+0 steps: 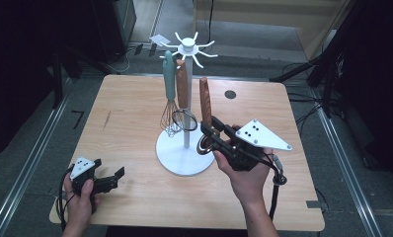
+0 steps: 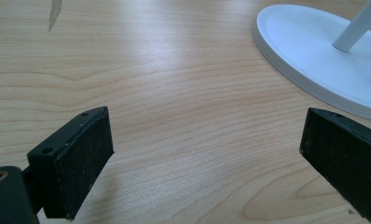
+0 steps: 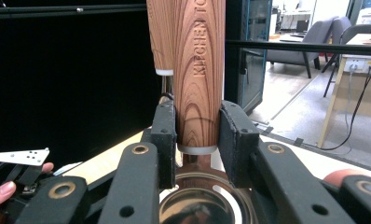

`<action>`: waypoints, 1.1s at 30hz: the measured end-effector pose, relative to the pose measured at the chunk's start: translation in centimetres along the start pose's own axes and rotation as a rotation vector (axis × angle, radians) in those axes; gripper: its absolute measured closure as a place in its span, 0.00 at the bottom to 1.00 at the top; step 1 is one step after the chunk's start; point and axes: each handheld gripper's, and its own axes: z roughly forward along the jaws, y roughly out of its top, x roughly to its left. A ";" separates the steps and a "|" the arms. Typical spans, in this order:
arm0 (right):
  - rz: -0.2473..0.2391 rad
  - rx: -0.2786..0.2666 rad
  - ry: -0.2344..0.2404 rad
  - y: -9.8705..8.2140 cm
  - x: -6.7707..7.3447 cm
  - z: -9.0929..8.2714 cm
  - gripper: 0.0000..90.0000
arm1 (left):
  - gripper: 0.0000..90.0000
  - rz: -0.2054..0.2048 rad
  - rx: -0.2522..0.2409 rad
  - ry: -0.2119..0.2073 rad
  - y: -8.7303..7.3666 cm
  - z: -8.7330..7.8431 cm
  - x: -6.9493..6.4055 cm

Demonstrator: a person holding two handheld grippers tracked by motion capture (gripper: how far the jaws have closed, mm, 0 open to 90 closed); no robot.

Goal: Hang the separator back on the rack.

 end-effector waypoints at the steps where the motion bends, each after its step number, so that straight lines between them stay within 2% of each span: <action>1: -0.002 -0.004 0.000 0.1 0.0 0.0 0.79 | 0.03 0.000 0.000 0.000 0.0 0.0 0.0; 18: -0.012 -0.042 -0.013 1.4 0.2 -0.4 0.79 | 0.03 0.002 0.002 -0.003 0.0 0.0 0.0; 33: -0.017 -0.056 -0.034 2.1 0.4 0.1 0.79 | 0.03 0.003 0.003 -0.004 0.0 0.0 0.0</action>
